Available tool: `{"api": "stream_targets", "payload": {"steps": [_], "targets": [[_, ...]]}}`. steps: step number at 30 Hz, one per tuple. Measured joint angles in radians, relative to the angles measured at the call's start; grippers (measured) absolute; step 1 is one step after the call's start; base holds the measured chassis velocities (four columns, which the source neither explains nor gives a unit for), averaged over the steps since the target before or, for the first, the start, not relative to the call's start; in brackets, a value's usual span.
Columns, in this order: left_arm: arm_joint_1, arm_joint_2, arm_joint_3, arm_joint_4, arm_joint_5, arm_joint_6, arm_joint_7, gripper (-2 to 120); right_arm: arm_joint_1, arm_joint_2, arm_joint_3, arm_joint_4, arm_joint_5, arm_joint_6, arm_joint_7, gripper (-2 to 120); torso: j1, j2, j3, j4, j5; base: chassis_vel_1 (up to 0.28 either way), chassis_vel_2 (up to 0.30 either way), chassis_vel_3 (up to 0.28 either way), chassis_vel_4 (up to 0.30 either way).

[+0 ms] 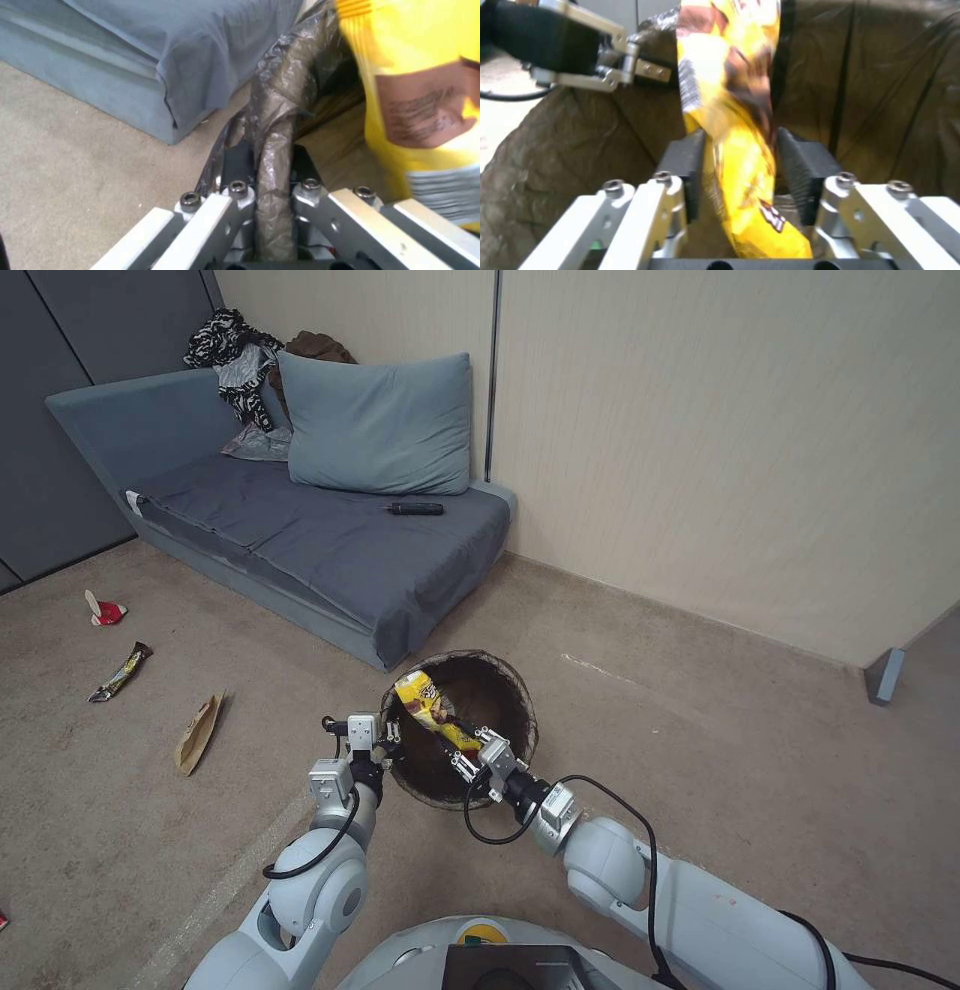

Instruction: Pick up the trash bin, then pick up the garbage from the floor and place it into the trash bin.

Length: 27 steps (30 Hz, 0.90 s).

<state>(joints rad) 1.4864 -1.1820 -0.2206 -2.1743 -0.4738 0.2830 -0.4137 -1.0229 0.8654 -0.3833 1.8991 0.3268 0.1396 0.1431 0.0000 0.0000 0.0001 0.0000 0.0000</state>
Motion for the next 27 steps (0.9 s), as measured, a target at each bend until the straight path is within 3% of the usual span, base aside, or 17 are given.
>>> {"api": "stream_targets", "payload": {"steps": [15,20,27], "targets": [[-0.003,-0.005,0.002,0.018,0.002,-0.002,0.0,2,-0.005,-0.004,0.055,0.116,0.049,-0.035,0.051,95,0.0,0.0,0.0,0.0001,0.0001,0.0,0.0,0.0,0.0],[-0.003,-0.009,0.002,0.02,0.003,-0.002,0.0,2,-0.016,-0.013,0.1,0.173,0.071,-0.035,0.053,100,0.0,0.0,0.0,0.0002,0.0001,0.0,0.0,0.0,0.0],[0.012,-0.013,-0.016,0.023,0.016,-0.012,0.004,2,-0.081,-0.018,0.299,0.301,0.116,-0.038,0.119,100,0.0,0.0,0.0,-0.0004,0.0,0.0,0.0,0.0,0.0]]}}
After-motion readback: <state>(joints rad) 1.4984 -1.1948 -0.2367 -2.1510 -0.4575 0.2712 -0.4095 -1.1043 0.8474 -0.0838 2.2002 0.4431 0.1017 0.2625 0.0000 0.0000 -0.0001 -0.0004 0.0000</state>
